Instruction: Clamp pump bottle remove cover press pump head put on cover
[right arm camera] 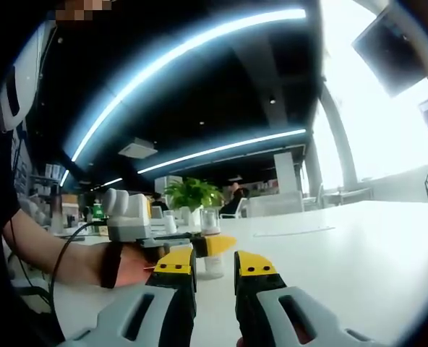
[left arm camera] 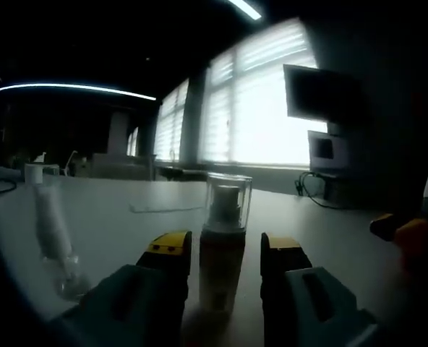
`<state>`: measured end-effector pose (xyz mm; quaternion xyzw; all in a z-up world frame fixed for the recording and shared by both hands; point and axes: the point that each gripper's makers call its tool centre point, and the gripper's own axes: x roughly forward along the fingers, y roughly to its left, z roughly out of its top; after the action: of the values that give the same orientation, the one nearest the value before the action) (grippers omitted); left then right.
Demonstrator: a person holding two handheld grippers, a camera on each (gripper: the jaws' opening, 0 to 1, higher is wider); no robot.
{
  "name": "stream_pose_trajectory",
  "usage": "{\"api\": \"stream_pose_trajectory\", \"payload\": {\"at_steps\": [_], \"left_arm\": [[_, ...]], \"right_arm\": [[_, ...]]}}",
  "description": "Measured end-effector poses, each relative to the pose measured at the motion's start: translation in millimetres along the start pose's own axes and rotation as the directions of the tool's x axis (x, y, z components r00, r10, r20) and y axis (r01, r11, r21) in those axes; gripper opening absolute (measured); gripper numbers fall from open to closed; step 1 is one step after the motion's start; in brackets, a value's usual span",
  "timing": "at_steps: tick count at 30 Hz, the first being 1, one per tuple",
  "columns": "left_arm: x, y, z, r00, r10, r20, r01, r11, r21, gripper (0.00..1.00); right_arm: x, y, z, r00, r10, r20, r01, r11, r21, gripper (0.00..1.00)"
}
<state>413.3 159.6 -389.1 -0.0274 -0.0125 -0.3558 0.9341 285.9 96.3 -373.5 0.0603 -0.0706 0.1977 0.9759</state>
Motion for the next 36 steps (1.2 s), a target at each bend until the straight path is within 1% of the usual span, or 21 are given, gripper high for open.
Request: {"api": "stream_pose_trajectory", "payload": {"at_steps": [3,6,10,20,26,32,36], "left_arm": [[-3,-2.2,0.4,1.0,-0.005,0.001,0.005,1.0,0.01,0.29],[-7,0.1,2.5,1.0,-0.003,0.013,0.003,1.0,-0.001,0.29],[-12,-1.2,3.4,1.0,-0.004,0.011,0.004,1.0,0.0,0.29],[-32,7.1,4.6,1.0,0.006,0.009,-0.006,1.0,-0.004,0.29],[-48,2.2,7.7,1.0,-0.004,0.009,0.004,1.0,0.003,0.28],[-60,-1.4,10.5,1.0,-0.01,0.009,0.01,1.0,0.013,0.27],[-71,-1.4,9.6,1.0,-0.017,-0.005,0.017,1.0,-0.005,0.26]], "right_arm": [[0,0,0.1,1.0,0.001,0.001,-0.001,1.0,0.0,0.15],[0,-1,0.5,1.0,-0.001,0.002,0.001,1.0,0.001,0.15],[0,0,0.4,1.0,0.001,0.001,-0.001,1.0,-0.002,0.15],[0,0,0.3,1.0,0.003,0.002,-0.003,1.0,-0.003,0.15],[0,-1,0.2,1.0,0.004,0.002,-0.004,1.0,-0.005,0.15],[-1,-1,0.1,1.0,0.005,0.002,-0.005,1.0,-0.007,0.15],[-1,0,0.2,1.0,0.006,0.002,-0.006,1.0,-0.01,0.15]]}}
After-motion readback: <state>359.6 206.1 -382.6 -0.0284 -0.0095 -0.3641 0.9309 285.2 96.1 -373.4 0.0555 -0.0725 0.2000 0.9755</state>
